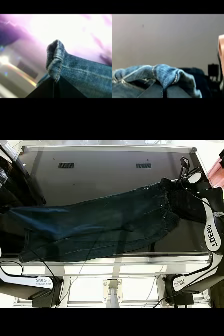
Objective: Fold the clothes and pants, and hang the long-sleeved shirts on hangers.
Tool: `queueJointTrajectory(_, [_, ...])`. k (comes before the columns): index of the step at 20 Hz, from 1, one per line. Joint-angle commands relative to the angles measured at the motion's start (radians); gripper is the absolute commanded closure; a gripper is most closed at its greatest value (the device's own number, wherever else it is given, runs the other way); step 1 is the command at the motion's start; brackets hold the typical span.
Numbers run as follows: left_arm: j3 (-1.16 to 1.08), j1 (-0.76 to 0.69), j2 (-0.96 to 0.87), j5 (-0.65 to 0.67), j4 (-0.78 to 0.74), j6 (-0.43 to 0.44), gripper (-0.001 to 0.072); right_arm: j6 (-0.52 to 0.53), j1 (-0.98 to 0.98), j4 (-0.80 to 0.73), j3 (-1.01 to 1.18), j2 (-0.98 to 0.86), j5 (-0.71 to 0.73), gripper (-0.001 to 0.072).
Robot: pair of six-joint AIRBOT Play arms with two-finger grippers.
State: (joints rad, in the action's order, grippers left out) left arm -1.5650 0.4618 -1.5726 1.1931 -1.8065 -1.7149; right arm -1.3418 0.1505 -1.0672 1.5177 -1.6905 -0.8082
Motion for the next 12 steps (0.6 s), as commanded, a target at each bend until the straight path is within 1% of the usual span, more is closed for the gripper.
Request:
queueJointTrajectory(1, [0.002,0.0,-0.068,-0.225,0.002,-0.061,0.0685,-0.034,-0.028,0.019,0.053,-0.06,0.153,0.0689])
queueJointTrajectory(3, [-0.001,0.0,-0.086,-0.289,0.002,-0.066,0.0685,-0.04,-0.055,0.018,0.133,-0.121,0.164,0.0688])
queueJointTrajectory(7, [-0.027,0.0,-0.122,-0.319,0.006,-0.066,0.0684,-0.099,-0.082,0.013,0.288,-0.243,0.118,0.0684])
queueJointTrajectory(9, [-0.031,0.0,-0.122,-0.339,0.031,-0.066,0.0674,-0.116,-0.081,0.008,0.339,-0.27,0.1,0.0638])
queueJointTrajectory(10, [-0.034,0.0,-0.122,-0.341,0.049,-0.066,0.0652,-0.117,-0.08,0.002,0.359,-0.276,0.085,0.0602])
queueJointTrajectory(11, [-0.035,0.0,-0.122,-0.338,0.066,-0.066,0.0526,-0.117,-0.076,-0.007,0.383,-0.28,0.056,0.055])
queueJointTrajectory(12, [-0.035,0.0,-0.121,-0.328,0.08,-0.066,0.0424,-0.117,-0.074,-0.011,0.401,-0.281,0.021,0.0458])
